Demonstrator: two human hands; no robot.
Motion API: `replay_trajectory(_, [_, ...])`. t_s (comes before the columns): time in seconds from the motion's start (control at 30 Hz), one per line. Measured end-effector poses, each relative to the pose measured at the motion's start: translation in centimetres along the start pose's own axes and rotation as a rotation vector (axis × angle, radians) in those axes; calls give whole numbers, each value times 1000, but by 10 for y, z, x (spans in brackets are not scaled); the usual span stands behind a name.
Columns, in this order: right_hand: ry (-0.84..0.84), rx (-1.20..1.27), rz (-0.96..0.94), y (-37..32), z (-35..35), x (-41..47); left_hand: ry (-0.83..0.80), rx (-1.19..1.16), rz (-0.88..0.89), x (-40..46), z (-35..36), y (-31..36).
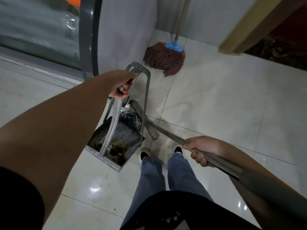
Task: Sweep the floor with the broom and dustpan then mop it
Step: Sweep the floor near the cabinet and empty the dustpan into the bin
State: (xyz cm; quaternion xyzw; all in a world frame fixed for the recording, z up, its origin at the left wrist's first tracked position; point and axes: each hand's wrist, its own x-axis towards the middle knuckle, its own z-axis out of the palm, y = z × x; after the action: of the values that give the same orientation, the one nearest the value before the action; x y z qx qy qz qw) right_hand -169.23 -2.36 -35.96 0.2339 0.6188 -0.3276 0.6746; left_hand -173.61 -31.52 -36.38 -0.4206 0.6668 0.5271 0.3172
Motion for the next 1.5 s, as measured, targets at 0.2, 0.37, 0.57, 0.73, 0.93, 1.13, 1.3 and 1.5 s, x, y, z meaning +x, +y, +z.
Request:
replay_trajectory(0.2, [-27, 91, 24, 10, -3, 2, 31, 55, -30, 16, 3, 4])
replay_trajectory(0.37, [-31, 98, 9, 19, -3, 8, 45, 83, -8, 33, 1, 17])
replay_trajectory(0.57, [-25, 118, 24, 18, 5, 17, 64, 65, 28, 43, 10, 28])
replay_trajectory(0.73, [-18, 132, 9, 12, 9, 14, -95, -124, 87, 37, -9, 10])
replay_trajectory(0.93, [-27, 180, 0, 9, 15, 10, 5, -59, 172, 35, -31, -26])
replay_trajectory(1.13, [-41, 159, 57, 7, 18, 18, 118, 91, 204, 44, -19, -54])
replay_trajectory(1.3, [-25, 140, 58, 7, 21, 20, 133, -2, 263, 46, -11, -49])
replay_trajectory(1.5, [-53, 184, 67, 8, 19, 18, 118, -34, 278, 45, -14, -41])
